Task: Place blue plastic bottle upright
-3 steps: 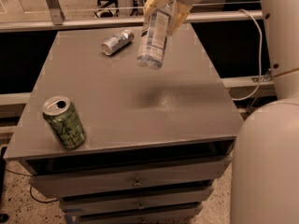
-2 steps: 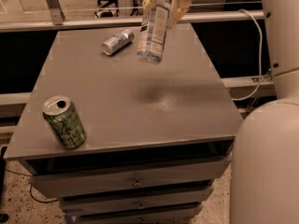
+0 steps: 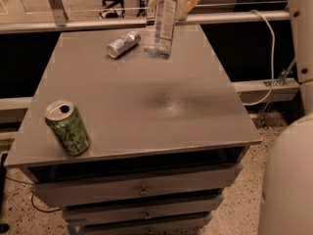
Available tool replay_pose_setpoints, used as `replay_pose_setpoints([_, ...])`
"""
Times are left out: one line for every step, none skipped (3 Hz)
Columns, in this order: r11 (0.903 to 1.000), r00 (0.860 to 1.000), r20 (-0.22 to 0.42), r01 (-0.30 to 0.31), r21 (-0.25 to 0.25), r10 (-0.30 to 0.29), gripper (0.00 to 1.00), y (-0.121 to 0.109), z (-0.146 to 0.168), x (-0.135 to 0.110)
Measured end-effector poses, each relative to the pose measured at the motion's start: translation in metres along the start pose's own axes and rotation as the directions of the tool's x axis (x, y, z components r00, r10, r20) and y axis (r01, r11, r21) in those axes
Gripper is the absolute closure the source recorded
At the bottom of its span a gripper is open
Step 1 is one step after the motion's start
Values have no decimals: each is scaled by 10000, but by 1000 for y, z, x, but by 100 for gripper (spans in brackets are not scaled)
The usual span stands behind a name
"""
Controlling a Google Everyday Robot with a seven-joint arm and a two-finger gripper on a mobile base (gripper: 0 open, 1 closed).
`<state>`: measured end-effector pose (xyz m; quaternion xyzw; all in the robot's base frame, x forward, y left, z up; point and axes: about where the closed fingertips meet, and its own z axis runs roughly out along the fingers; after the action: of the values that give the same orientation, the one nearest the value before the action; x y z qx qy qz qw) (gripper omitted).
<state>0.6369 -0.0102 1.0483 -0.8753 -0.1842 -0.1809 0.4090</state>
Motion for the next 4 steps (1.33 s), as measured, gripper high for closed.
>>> replay_pose_setpoints([9848, 9871, 22, 1598, -681, -1600, 100, 10, -16, -25])
replay_pose_setpoints([9587, 9595, -476, 2736, -777, -2777, 100, 39, -36, -46])
replay_pose_setpoints([9366, 9379, -537, 3368, -968, -3428, 100, 47, -46, -51])
replay_pose_setpoints([9126, 9111, -526, 4085, -186, -4089, 100, 35, -34, -46])
